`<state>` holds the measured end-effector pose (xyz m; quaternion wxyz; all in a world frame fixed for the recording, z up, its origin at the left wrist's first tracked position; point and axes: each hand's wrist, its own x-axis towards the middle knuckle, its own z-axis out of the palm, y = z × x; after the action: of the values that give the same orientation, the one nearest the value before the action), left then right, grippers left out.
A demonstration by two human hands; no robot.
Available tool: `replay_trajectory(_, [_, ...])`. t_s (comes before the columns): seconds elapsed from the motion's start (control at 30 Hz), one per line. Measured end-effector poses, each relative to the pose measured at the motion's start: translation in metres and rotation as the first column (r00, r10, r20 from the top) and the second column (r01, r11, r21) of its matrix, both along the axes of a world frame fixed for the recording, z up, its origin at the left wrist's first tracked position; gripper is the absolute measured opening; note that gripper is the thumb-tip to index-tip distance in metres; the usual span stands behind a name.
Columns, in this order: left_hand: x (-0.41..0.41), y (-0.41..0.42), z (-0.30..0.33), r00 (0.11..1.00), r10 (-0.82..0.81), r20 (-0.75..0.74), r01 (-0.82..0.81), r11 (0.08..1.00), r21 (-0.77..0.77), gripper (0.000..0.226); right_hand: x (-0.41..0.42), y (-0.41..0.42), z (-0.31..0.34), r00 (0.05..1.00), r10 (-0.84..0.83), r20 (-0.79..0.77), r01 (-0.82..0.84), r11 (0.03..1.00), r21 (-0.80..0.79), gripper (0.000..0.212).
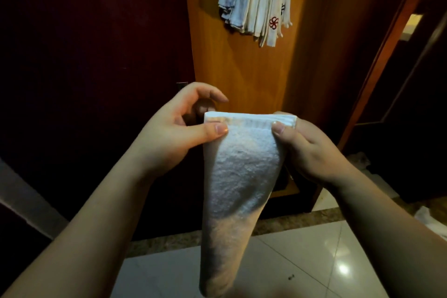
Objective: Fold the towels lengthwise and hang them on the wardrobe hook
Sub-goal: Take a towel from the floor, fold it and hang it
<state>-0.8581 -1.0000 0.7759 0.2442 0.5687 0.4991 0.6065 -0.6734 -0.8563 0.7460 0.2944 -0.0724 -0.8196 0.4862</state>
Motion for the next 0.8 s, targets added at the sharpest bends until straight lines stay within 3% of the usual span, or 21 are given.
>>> replay_trajectory(0.1, [-0.002,0.005,-0.009,0.965,-0.078,0.250,0.076,0.997,0.019,0.042,-0.009,-0.001,0.006,0.998,0.009,-0.059,-0.013,0.997,-0.076,0.042])
replay_trajectory(0.17, [-0.003,0.003,-0.022,0.863,-0.230,0.449,0.294,0.952,-0.079,0.064,-0.016,-0.002,0.011,0.998,0.000,-0.071,-0.009,0.992,-0.127,0.035])
replay_trajectory(0.23, [0.001,-0.001,-0.037,0.815,-0.281,0.507,0.433,0.877,-0.209,0.065,-0.022,-0.002,0.015,0.998,0.008,-0.062,-0.019,0.982,-0.189,0.030])
replay_trajectory(0.3, [0.008,0.002,-0.049,0.843,-0.229,0.486,0.407,0.863,-0.300,0.052,-0.026,0.000,0.019,0.999,0.011,-0.039,-0.020,0.972,-0.233,0.025])
replay_trajectory(0.4, [0.013,0.017,-0.053,0.871,-0.103,0.480,0.278,0.909,-0.310,0.022,-0.026,0.008,0.022,0.997,-0.073,-0.011,0.068,0.966,-0.251,0.023])
replay_trajectory(0.5, [0.023,0.030,-0.048,0.887,-0.029,0.461,0.198,0.926,-0.322,0.024,-0.021,0.016,0.021,0.983,-0.182,-0.038,0.161,0.935,-0.315,0.024])
replay_trajectory(0.67, [0.037,0.045,-0.045,0.964,0.042,0.261,0.032,0.962,-0.272,0.033,-0.015,0.027,0.022,0.959,-0.277,-0.067,0.238,0.908,-0.344,0.028])
replay_trajectory(0.8, [0.040,0.050,-0.038,0.949,0.091,0.302,-0.022,0.975,-0.223,0.022,-0.008,0.035,0.029,0.944,-0.322,-0.068,0.296,0.922,-0.252,0.031])
